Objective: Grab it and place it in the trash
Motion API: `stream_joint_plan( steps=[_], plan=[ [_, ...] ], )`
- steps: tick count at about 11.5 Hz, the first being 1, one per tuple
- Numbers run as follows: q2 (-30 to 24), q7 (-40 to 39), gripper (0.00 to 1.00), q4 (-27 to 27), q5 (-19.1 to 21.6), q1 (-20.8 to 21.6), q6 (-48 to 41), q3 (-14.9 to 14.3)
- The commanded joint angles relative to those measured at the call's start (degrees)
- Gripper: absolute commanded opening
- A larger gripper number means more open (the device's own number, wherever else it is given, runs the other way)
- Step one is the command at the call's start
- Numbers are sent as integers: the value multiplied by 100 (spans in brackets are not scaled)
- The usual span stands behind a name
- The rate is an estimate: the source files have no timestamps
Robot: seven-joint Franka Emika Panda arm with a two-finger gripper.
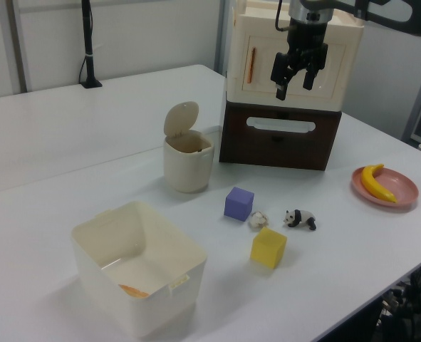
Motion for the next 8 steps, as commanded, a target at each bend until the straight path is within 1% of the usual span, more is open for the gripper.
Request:
stream_joint_plan(
  steps=[1, 8],
  plan=[
    [-56, 122, 100, -46, -15, 5, -107, 39],
    [14, 87, 100, -54, -42, -118, -80, 13]
  ],
)
